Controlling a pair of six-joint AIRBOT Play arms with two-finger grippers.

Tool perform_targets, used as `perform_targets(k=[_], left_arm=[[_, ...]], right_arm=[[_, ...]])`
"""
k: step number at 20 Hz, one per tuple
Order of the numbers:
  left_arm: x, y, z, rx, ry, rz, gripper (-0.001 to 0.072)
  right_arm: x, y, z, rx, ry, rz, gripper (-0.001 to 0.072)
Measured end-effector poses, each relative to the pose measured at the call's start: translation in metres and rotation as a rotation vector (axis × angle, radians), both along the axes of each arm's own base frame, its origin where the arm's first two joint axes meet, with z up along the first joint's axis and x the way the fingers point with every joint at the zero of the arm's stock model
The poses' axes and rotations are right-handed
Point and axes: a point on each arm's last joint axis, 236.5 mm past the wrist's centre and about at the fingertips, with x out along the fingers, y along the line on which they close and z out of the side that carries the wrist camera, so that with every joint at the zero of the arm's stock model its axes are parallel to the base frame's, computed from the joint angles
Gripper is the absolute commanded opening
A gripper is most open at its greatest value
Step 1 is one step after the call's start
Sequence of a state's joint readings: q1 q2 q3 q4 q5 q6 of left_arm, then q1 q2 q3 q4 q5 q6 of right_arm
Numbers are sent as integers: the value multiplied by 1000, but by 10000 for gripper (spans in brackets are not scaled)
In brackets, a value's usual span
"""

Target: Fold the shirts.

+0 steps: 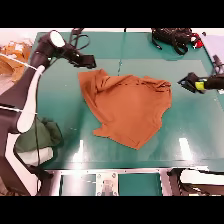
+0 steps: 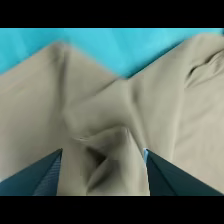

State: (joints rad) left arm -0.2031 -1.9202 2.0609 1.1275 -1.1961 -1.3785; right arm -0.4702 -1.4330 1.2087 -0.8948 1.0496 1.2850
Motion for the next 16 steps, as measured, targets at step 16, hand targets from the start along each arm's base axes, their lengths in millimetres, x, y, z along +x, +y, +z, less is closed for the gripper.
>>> perform_targets(k=[16], left_arm=[[-42,118,-14,-49,308,95,584]], right_arm=[[-261,225,-120,317,499,72,341]])
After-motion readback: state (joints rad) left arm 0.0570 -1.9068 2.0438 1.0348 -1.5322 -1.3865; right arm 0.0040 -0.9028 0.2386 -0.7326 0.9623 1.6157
